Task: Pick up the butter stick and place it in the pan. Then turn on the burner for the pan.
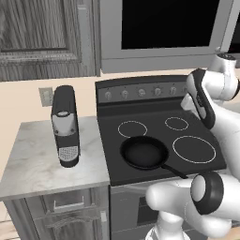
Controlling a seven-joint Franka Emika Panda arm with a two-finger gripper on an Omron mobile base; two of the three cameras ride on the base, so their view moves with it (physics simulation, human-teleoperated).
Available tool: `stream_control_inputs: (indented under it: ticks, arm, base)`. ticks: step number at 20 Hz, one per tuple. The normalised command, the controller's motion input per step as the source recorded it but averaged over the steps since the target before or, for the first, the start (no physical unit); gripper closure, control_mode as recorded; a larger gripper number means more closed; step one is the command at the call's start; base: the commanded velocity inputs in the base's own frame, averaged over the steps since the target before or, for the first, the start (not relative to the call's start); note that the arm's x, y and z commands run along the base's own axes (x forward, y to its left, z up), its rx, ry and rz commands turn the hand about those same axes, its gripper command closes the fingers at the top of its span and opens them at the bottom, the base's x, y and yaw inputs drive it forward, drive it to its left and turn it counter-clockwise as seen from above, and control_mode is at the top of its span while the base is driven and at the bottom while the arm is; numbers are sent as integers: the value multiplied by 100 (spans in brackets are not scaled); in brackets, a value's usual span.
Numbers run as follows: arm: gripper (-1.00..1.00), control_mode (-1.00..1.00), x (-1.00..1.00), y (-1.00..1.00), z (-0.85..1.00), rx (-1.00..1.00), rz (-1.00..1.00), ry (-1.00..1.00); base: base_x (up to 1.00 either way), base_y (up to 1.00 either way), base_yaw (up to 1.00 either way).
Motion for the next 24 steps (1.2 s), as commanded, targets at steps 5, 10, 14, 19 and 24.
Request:
stream_control_inputs:
  ticks: [5,10,14,19,24]
  arm:
    - [-100,-100,0,-50,-5,0,-2,0]
    - [-100,-100,0,-51,-13,0,-1,0]
    - [-100,-100,0,-46,-10,0,-5,2]
    - [-100,-100,0,-42,-9,0,-6,4]
    - [-100,-100,0,-35,-13,0,-7,3]
  base:
    - [0,0,0]
    - [0,0,0]
    - [0,0,0]
    - [0,0,0]
    - [0,0,0]
